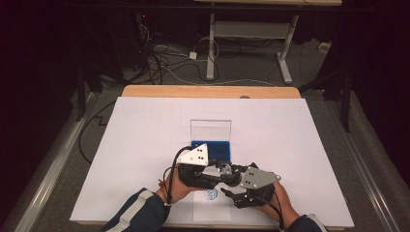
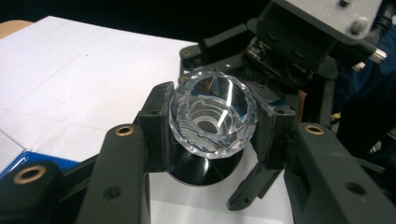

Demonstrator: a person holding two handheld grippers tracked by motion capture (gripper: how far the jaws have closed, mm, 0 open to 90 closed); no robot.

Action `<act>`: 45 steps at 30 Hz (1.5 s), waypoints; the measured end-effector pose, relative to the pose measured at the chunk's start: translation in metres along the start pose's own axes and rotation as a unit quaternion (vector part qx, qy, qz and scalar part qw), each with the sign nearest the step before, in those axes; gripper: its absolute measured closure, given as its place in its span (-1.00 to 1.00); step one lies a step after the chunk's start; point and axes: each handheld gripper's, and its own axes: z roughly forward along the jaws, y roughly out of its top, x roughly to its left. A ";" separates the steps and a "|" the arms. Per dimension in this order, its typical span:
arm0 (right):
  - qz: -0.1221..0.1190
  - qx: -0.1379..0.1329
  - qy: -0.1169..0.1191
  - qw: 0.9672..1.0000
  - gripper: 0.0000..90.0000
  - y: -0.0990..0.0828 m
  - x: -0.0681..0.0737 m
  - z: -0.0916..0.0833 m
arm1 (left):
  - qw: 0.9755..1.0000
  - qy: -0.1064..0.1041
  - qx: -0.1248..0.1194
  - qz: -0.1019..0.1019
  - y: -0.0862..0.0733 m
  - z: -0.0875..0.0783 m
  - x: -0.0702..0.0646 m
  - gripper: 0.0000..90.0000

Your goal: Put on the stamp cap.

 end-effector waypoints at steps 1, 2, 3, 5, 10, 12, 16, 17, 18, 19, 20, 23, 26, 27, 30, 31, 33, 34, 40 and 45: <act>-0.002 0.002 0.000 1.000 -0.46 0.000 0.000 0.000 | 1.000 -0.002 -0.004 -0.003 0.000 -0.001 0.001 0.20; -0.002 0.002 0.002 1.000 -0.46 0.000 0.001 0.000 | 1.000 -0.005 -0.005 -0.004 0.000 -0.001 0.001 0.19; -0.002 0.000 0.003 1.000 -0.46 0.000 0.001 0.000 | 1.000 -0.004 -0.006 -0.003 0.000 -0.002 0.001 0.19; -0.003 -0.003 0.005 1.000 -0.46 0.000 0.001 -0.001 | 1.000 -0.007 -0.011 -0.006 0.000 -0.003 0.002 0.20; -0.004 -0.005 0.006 1.000 -0.45 0.000 0.001 -0.003 | 1.000 -0.007 -0.012 -0.002 0.001 -0.005 0.001 0.20; -0.001 -0.004 0.006 1.000 -0.45 0.000 0.001 -0.003 | 1.000 -0.003 -0.012 0.001 0.002 -0.007 0.000 0.20; 0.000 -0.005 0.004 1.000 -0.44 -0.002 0.000 -0.004 | 1.000 -0.007 -0.013 0.002 0.003 -0.010 -0.001 0.20; -0.001 -0.005 0.003 1.000 -0.44 -0.002 0.000 -0.004 | 1.000 -0.006 -0.011 0.003 0.003 -0.009 -0.001 0.20; 0.000 -0.003 0.004 1.000 -0.43 -0.002 0.000 -0.004 | 1.000 -0.006 -0.009 0.005 0.003 -0.009 -0.002 0.20; 0.000 0.000 0.004 1.000 -0.43 -0.002 0.000 -0.003 | 1.000 -0.006 -0.010 0.006 0.004 -0.009 -0.002 0.20; 0.000 0.001 0.004 1.000 -0.43 -0.002 0.000 -0.003 | 1.000 -0.003 -0.009 0.006 0.004 -0.009 -0.002 0.20; -0.002 -0.002 0.004 1.000 -0.43 -0.003 -0.001 -0.004 | 1.000 0.001 -0.008 0.005 0.004 -0.012 -0.001 0.20; 0.000 -0.002 0.006 1.000 -0.42 -0.003 -0.001 -0.004 | 1.000 0.005 -0.006 0.007 0.005 -0.015 -0.001 0.20; -0.002 -0.002 0.005 1.000 -0.44 -0.003 -0.001 -0.004 | 1.000 0.011 -0.009 0.008 0.005 -0.016 -0.002 0.20; 0.004 0.006 0.002 1.000 -0.47 -0.006 -0.003 -0.004 | 1.000 0.014 -0.024 0.001 0.006 -0.025 0.001 0.20; 0.006 0.006 0.000 1.000 -0.47 -0.007 -0.004 -0.005 | 1.000 0.020 -0.023 0.000 0.006 -0.028 0.002 0.20; 0.008 0.002 -0.002 1.000 -0.46 -0.007 -0.005 -0.007 | 0.999 0.024 -0.025 0.000 0.006 -0.033 0.003 0.20; 0.008 0.001 -0.003 1.000 -0.46 -0.007 -0.006 -0.008 | 0.999 0.028 -0.024 0.000 0.006 -0.034 0.004 0.20; 0.007 0.001 -0.006 1.000 -0.46 -0.008 -0.007 -0.011 | 0.999 0.044 -0.025 0.003 0.006 -0.043 0.007 0.20; 0.008 0.001 -0.011 1.000 -0.47 -0.010 -0.009 -0.016 | 0.998 0.051 -0.028 0.001 0.006 -0.049 0.010 0.20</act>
